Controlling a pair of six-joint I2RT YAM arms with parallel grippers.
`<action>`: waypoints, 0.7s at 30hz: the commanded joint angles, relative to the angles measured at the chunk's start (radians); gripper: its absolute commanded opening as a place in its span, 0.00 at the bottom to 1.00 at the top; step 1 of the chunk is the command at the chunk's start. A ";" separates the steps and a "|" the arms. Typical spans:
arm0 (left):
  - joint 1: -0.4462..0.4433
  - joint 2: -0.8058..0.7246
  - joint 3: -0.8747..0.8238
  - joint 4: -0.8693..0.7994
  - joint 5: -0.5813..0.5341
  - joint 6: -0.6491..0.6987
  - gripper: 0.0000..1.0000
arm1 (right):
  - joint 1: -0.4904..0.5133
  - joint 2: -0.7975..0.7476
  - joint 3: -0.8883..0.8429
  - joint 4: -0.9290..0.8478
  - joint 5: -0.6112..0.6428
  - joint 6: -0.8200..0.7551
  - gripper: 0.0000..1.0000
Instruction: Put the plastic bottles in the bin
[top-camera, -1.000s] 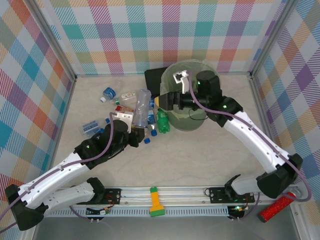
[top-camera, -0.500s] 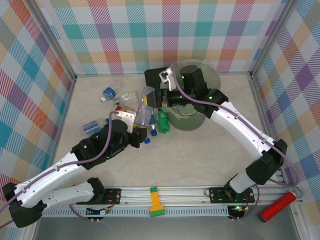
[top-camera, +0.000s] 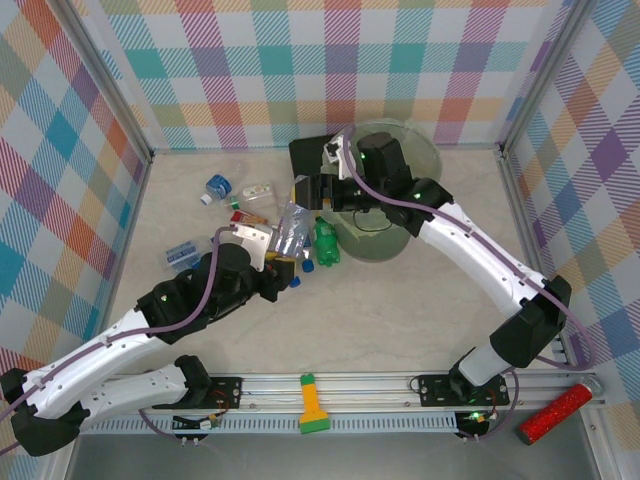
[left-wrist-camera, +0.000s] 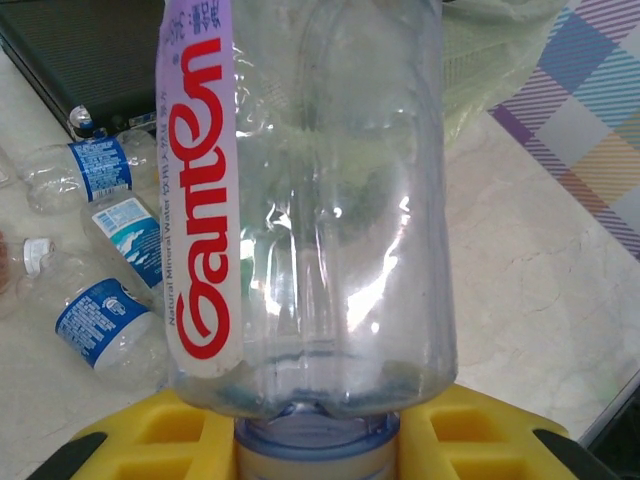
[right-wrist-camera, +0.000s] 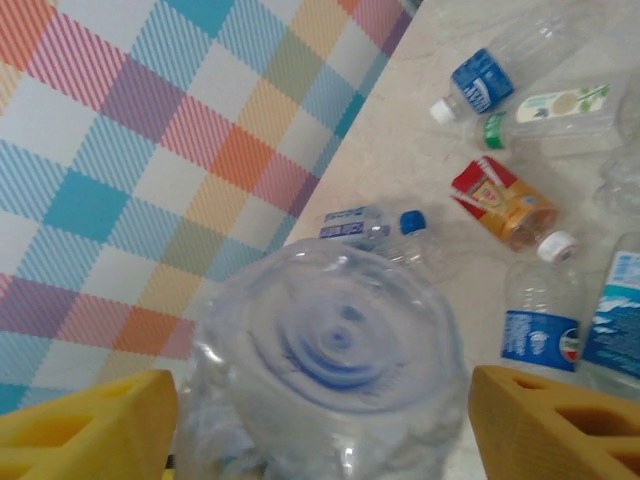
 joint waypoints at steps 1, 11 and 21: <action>-0.007 0.000 0.041 0.032 0.023 0.028 0.30 | 0.010 0.040 0.032 0.052 -0.128 0.027 0.68; -0.009 -0.004 0.042 0.022 0.005 0.022 0.57 | 0.021 -0.003 0.021 0.056 -0.064 0.007 0.53; -0.008 -0.074 0.020 0.038 -0.069 -0.007 1.00 | -0.025 -0.154 0.049 -0.020 0.265 -0.126 0.52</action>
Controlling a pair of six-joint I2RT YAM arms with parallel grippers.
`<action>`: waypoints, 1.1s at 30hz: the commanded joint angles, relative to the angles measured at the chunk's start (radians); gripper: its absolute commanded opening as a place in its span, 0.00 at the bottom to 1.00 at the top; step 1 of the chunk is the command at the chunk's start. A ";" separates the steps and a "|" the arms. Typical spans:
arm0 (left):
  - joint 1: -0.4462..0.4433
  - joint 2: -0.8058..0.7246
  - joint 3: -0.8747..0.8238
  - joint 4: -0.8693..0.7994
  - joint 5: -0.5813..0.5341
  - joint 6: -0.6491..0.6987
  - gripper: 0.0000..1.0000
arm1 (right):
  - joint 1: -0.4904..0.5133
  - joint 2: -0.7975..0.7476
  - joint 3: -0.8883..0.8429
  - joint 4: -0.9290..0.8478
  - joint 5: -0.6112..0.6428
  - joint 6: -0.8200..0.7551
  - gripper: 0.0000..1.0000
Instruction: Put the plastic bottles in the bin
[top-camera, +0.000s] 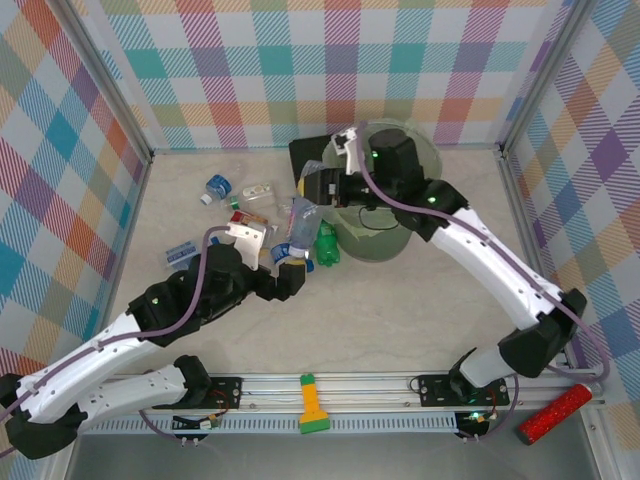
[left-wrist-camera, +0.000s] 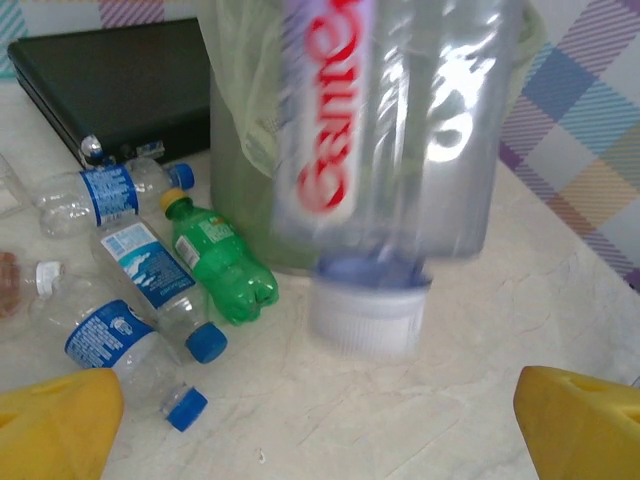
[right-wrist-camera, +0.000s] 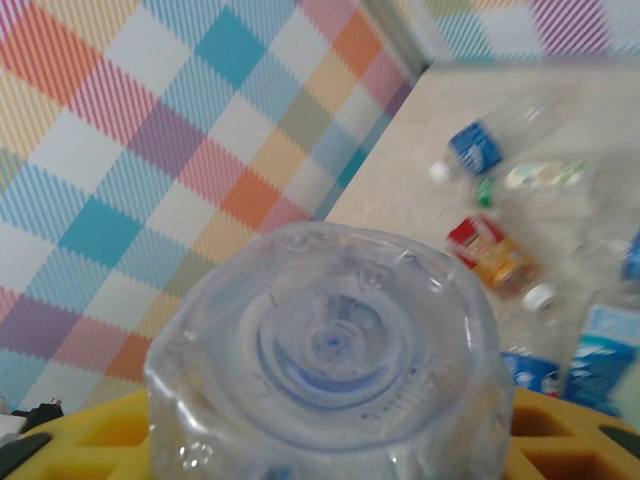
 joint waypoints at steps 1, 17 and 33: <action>-0.005 -0.035 0.005 0.034 -0.046 -0.016 1.00 | -0.022 -0.070 0.039 -0.027 0.188 -0.098 0.52; -0.005 -0.040 -0.025 0.033 -0.062 -0.071 1.00 | -0.091 -0.111 -0.033 0.286 0.745 -0.572 0.51; -0.006 -0.061 -0.027 -0.003 -0.087 -0.081 1.00 | -0.241 0.175 0.051 0.333 0.721 -0.594 0.50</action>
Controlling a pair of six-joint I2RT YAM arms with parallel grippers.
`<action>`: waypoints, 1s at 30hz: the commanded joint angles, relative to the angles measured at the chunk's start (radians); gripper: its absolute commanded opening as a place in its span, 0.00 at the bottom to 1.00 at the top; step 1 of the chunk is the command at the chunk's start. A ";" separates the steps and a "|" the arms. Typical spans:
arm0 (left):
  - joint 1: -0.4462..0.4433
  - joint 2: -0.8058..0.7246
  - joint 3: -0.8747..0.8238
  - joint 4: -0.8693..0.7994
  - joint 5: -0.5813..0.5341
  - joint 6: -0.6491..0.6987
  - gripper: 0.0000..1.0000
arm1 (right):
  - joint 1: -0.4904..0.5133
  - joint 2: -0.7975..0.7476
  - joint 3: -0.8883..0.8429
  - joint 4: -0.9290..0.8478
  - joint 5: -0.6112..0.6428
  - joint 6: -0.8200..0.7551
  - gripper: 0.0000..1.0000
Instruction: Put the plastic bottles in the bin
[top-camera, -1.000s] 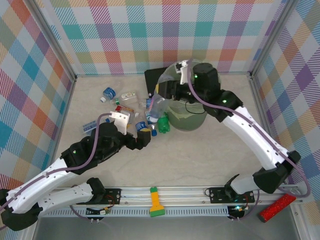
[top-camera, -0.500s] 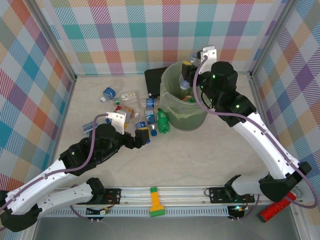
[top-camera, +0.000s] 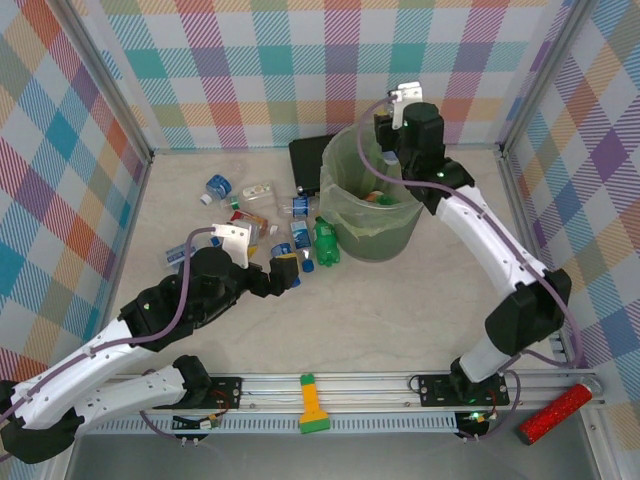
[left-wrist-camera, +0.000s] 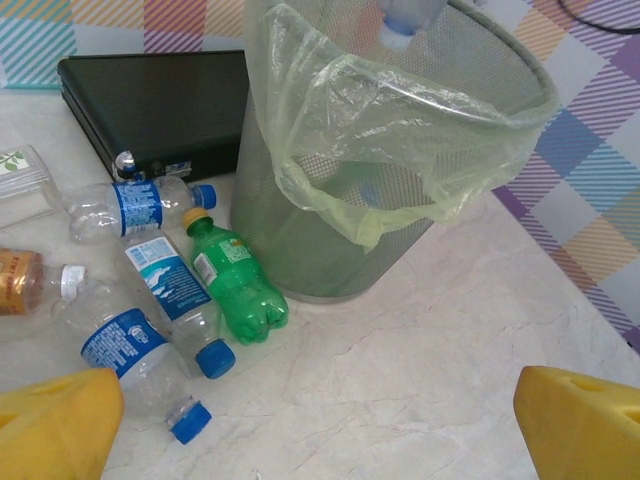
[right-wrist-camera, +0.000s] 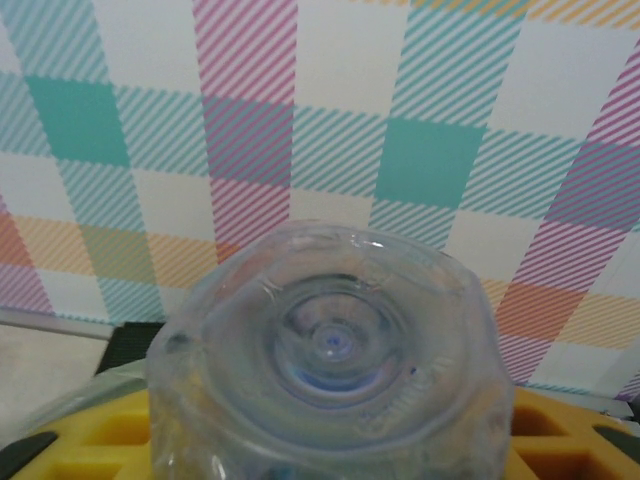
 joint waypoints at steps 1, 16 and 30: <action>-0.006 -0.024 -0.012 -0.023 -0.025 -0.011 1.00 | -0.006 0.029 0.053 0.027 -0.003 -0.012 0.50; -0.005 -0.037 -0.022 -0.032 -0.043 -0.008 1.00 | -0.008 0.083 0.075 0.010 -0.014 -0.005 0.58; -0.005 -0.025 -0.029 -0.038 -0.072 -0.019 1.00 | -0.007 0.005 0.050 -0.027 -0.057 0.043 0.99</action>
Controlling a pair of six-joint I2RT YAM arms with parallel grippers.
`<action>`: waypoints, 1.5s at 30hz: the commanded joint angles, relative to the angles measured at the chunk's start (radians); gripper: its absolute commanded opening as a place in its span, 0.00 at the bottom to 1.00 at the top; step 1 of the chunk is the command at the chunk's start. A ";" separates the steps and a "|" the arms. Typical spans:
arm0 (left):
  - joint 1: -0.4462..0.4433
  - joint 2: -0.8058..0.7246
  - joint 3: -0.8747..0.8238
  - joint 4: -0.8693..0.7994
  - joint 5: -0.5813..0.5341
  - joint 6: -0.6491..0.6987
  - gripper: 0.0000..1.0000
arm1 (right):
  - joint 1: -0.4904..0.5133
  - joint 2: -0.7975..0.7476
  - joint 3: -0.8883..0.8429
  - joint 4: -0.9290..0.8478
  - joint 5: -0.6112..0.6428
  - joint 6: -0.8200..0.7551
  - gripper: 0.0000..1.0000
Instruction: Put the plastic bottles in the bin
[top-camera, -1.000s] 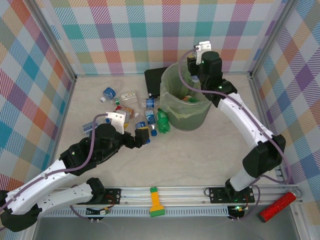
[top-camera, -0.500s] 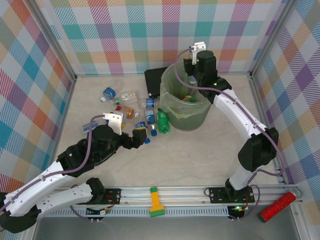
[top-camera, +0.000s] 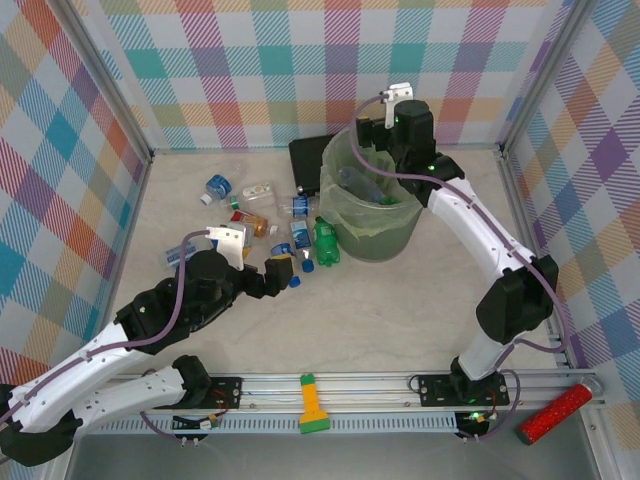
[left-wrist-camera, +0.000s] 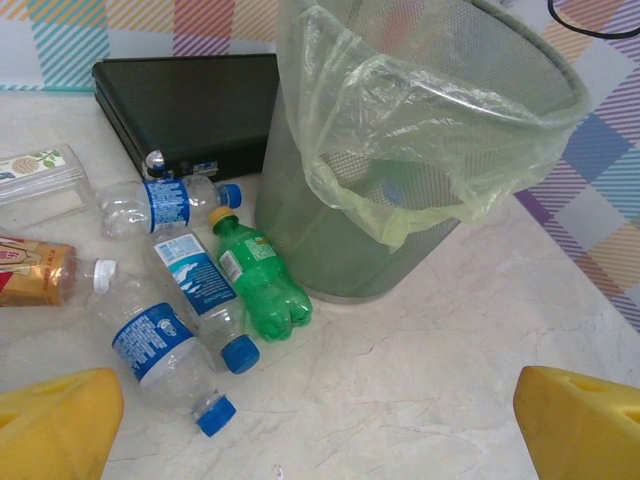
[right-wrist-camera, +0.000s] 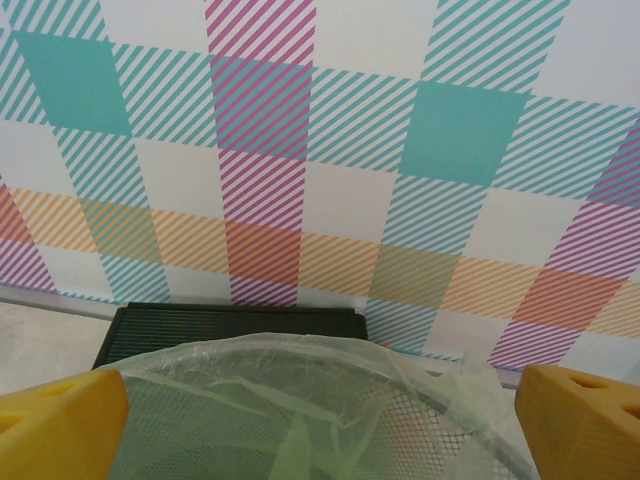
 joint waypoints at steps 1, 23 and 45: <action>-0.005 0.005 -0.012 -0.013 -0.031 -0.019 1.00 | -0.004 -0.061 0.003 -0.007 -0.027 0.027 0.99; 0.178 0.169 -0.064 -0.127 -0.085 -0.231 1.00 | 0.027 -0.267 -0.071 -0.190 -0.270 0.265 0.99; 0.178 0.733 -0.117 0.165 0.055 -0.519 0.71 | 0.135 -0.374 -0.144 -0.253 -0.283 0.289 0.99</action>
